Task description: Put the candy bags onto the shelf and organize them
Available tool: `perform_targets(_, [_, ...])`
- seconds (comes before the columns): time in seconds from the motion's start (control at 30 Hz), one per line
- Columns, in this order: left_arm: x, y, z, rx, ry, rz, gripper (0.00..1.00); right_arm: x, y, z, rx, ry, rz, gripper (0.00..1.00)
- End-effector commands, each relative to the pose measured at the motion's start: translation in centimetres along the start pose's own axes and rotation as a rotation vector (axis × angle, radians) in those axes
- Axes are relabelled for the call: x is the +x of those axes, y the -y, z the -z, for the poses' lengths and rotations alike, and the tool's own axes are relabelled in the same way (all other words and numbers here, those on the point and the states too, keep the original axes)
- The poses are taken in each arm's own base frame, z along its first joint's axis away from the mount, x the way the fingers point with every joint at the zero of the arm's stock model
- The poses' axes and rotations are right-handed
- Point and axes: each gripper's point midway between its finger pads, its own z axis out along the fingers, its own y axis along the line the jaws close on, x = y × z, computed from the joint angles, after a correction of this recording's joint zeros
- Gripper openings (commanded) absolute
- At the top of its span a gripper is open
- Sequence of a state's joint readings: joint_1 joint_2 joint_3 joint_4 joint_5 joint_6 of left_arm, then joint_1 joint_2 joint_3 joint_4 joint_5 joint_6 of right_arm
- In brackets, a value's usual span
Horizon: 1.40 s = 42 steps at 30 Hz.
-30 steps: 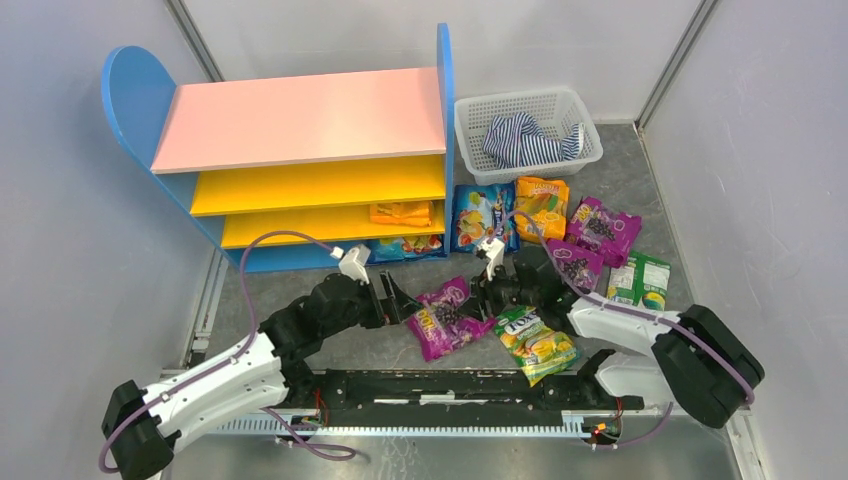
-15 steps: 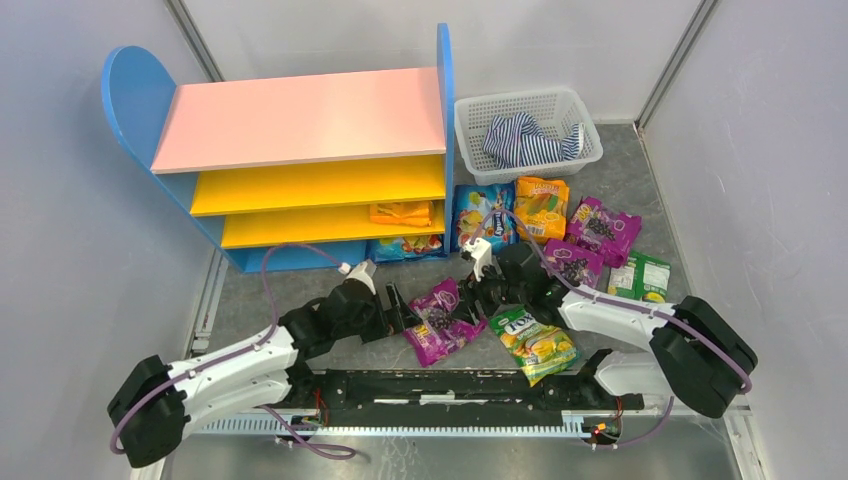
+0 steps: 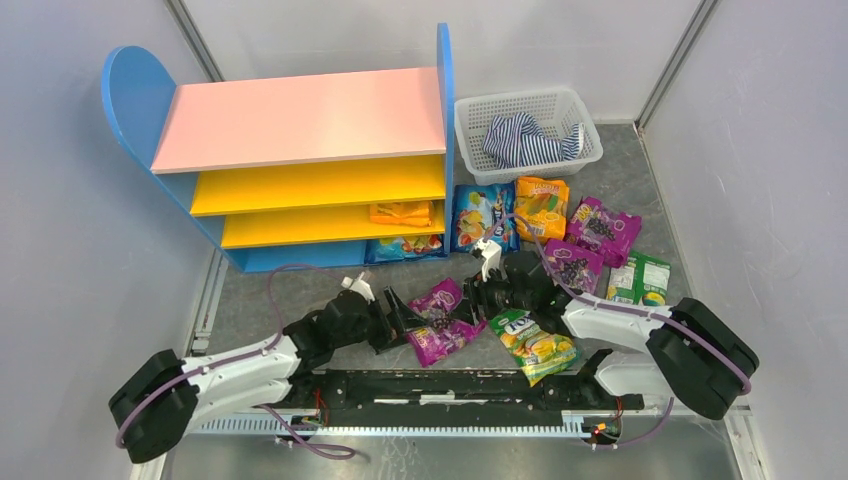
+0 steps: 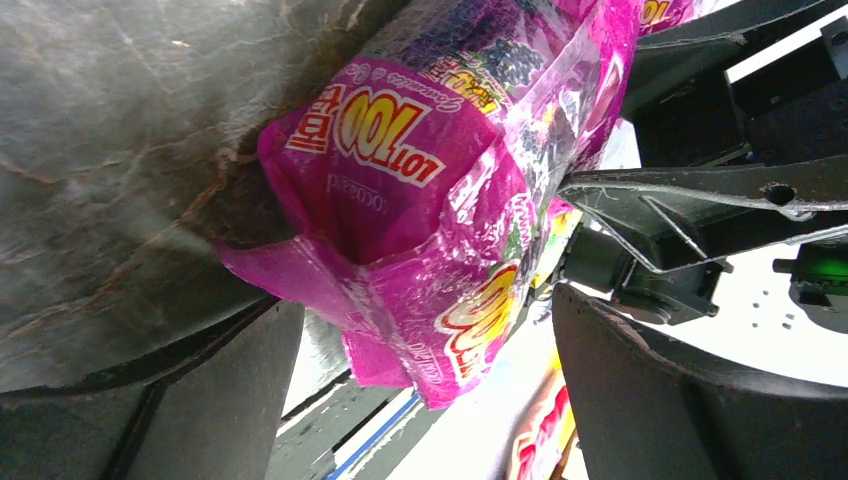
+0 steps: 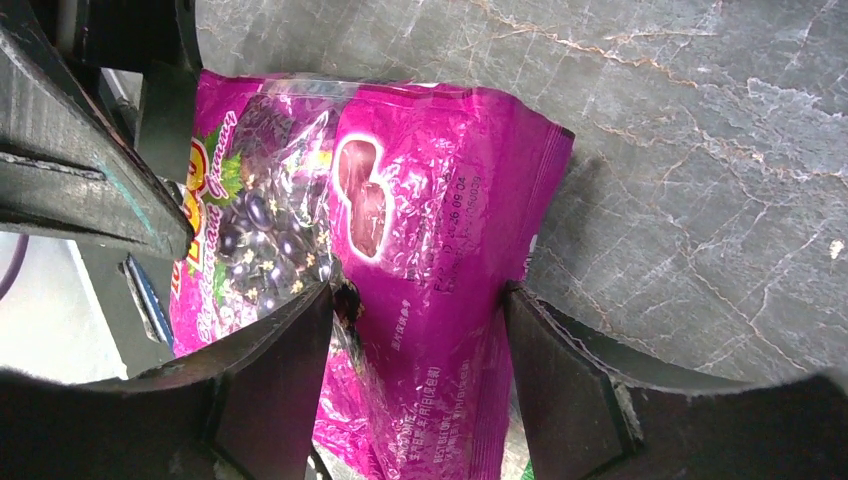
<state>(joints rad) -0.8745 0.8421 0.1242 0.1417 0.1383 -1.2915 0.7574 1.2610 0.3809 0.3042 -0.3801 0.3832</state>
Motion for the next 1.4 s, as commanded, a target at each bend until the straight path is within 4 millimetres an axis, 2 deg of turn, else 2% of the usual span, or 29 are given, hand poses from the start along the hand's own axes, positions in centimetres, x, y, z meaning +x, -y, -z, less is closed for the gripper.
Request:
perform_targets(0.0, [0.0,3.1,-0.4,0.119,0.001,0.066,0.98,0.4,0.1,0.1,0.009,0.013,-0.042,0.69])
perform_targets(0.17, [0.0,3.6,-1.1,0.122,0.018,0.093,0.91,0.0,-0.1,0.0,0.002,0.05,-0.07,0.69])
perform_targets(0.37, [-0.2,3.5,-1.9,0.095,0.033,0.08,0.8,1.2,0.3,0.1,0.009,0.044,-0.093,0.68])
perform_targets(0.47, [-1.0,3.3,-2.1,0.052,0.073,0.029,0.79,1.6,0.5,0.2,0.019,0.044,-0.101,0.68])
perform_targets(0.53, [-1.7,3.4,-2.1,0.033,0.086,0.001,0.79,1.7,0.6,0.3,0.022,0.052,-0.118,0.64])
perform_targets(0.73, [-3.6,4.1,-2.5,0.041,0.064,-0.012,0.76,0.7,0.2,0.5,0.009,0.135,-0.222,0.59])
perform_targets(0.87, [-4.8,3.9,-2.8,0.019,0.062,-0.017,0.75,0.3,0.4,0.6,0.02,0.186,-0.313,0.5])
perform_targets(0.97, [-4.5,2.9,-2.5,-0.011,0.057,-0.016,0.83,0.2,0.7,0.7,0.033,0.206,-0.334,0.47])
perform_targets(1.1, [-3.0,2.4,-1.7,0.025,0.007,-0.028,0.96,0.2,0.8,0.7,0.037,0.208,-0.324,0.46])
perform_targets(1.17, [-2.5,2.2,-1.7,0.024,-0.022,-0.043,1.0,0.2,0.8,0.7,0.034,0.213,-0.322,0.46])
perform_targets(1.3, [-1.6,2.4,-2.2,0.027,-0.046,-0.043,0.98,0.2,0.6,0.8,0.02,0.219,-0.327,0.45])
perform_targets(1.37, [-1.2,2.4,-2.8,0.028,-0.058,-0.033,0.89,0.2,0.4,0.8,0.012,0.22,-0.326,0.45])
